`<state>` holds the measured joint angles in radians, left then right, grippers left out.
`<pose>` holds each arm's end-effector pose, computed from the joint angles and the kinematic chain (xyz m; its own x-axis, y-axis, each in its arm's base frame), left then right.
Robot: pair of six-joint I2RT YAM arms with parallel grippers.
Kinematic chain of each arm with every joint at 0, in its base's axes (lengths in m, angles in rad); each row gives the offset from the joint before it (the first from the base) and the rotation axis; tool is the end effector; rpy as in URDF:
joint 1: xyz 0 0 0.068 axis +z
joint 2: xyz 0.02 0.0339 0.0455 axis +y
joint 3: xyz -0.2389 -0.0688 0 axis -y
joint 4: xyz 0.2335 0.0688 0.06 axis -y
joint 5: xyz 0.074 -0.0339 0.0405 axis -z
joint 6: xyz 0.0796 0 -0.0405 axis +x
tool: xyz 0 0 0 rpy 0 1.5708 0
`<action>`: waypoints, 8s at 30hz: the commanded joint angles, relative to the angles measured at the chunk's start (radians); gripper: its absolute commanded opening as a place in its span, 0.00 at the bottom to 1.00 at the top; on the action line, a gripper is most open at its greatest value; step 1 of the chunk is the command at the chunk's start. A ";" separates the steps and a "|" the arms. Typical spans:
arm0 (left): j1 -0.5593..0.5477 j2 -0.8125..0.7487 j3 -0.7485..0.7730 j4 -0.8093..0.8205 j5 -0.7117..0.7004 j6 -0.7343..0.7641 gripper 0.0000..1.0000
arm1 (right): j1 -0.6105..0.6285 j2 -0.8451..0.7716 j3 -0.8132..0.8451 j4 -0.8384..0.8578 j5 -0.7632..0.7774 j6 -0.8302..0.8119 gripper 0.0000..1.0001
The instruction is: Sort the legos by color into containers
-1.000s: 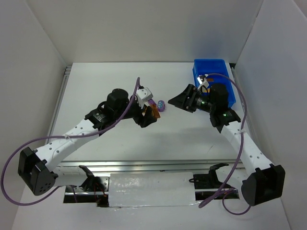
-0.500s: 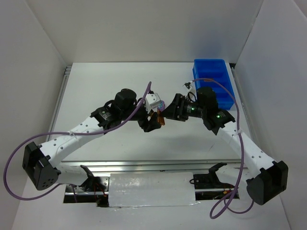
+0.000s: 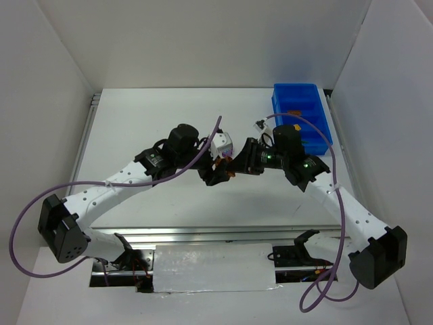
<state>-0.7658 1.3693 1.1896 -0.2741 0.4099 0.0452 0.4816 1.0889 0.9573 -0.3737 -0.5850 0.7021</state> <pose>0.2265 -0.2618 0.3004 -0.2753 0.3222 -0.9058 0.9073 0.3987 -0.1339 0.2202 0.1647 0.2861 -0.8535 0.1615 -0.4954 -0.3447 0.5381 0.7692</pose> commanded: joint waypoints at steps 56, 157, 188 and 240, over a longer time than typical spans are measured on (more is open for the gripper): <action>0.030 -0.542 -0.140 -0.360 -0.821 -0.432 0.00 | -0.684 0.497 0.328 0.272 0.491 0.046 0.00; 0.060 -0.569 -0.232 -0.323 -0.780 -0.392 0.00 | -0.772 1.052 0.579 0.628 0.272 0.401 0.06; 0.080 -0.593 -0.228 -0.309 -0.732 -0.387 0.00 | -0.761 0.955 0.540 0.619 0.197 0.375 0.91; 0.114 -0.429 -0.193 0.086 0.049 -0.099 0.00 | 0.181 -0.052 0.241 -0.017 0.201 0.079 0.81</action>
<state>-0.6460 0.9234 0.9993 -0.1921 0.5014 -0.1726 0.6456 1.0302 1.1469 -0.2947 -0.5034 0.7914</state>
